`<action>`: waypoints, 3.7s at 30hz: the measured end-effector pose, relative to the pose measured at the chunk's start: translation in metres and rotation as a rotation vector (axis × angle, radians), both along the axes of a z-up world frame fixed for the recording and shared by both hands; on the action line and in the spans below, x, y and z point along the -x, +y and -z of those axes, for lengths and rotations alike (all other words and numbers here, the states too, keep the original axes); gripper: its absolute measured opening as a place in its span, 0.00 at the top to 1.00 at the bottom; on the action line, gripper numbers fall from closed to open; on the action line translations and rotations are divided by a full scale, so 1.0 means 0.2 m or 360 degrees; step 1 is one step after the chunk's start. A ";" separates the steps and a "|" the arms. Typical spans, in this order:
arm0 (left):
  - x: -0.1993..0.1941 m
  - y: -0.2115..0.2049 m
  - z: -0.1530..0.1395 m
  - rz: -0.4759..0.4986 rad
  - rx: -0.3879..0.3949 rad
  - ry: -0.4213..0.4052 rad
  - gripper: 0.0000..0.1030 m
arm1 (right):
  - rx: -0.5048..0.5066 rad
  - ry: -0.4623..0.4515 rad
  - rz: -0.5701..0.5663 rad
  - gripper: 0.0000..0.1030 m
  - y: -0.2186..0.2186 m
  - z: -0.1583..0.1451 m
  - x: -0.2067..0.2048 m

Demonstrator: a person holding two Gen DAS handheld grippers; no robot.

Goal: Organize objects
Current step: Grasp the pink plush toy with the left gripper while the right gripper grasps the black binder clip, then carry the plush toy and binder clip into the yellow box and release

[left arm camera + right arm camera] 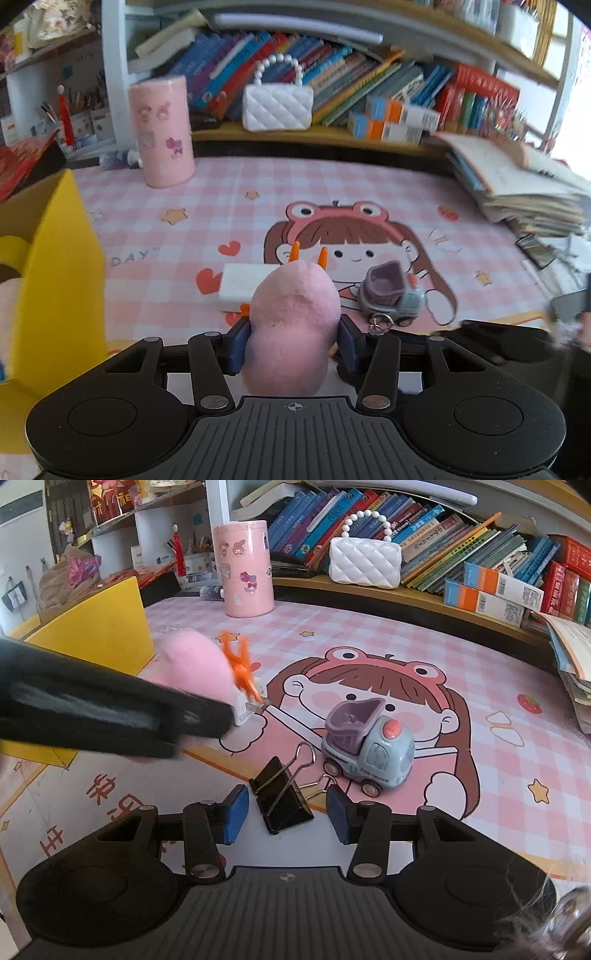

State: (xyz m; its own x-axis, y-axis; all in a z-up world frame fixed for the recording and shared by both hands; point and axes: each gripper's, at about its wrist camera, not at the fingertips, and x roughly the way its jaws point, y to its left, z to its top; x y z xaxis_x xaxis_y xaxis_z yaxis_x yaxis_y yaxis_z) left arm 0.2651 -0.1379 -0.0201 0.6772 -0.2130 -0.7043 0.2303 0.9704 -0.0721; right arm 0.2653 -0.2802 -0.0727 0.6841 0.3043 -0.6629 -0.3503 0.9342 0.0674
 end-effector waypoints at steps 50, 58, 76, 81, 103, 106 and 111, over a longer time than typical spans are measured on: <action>0.97 0.94 -0.07 -0.0105 0.0312 -0.0020 0.54 | 0.0027 0.0012 0.0007 0.77 0.69 -0.34 0.99; 1.13 1.16 -0.07 -0.0180 0.0302 -0.0027 0.54 | 0.0026 -0.0007 -0.0088 0.77 0.93 -0.34 1.12; 1.26 1.44 -0.13 -0.0308 0.0317 -0.0139 0.54 | 0.0026 -0.0078 -0.0183 0.77 1.21 -0.40 1.18; 1.23 1.46 -0.15 -0.0313 0.0320 -0.0178 0.54 | 0.0048 -0.0096 -0.0196 0.77 1.23 -0.42 1.15; 0.56 1.40 -0.43 -0.0482 0.0274 -0.0460 0.54 | -0.0047 -0.0322 -0.0299 0.77 1.29 -0.69 0.38; 0.45 1.40 -0.38 -0.0536 0.0273 -0.0401 0.54 | -0.0011 -0.0241 -0.0381 0.77 1.34 -0.63 0.26; 0.28 1.39 -0.29 -0.0596 0.0190 -0.0275 0.54 | 0.0056 -0.0151 -0.0494 0.77 1.41 -0.52 0.12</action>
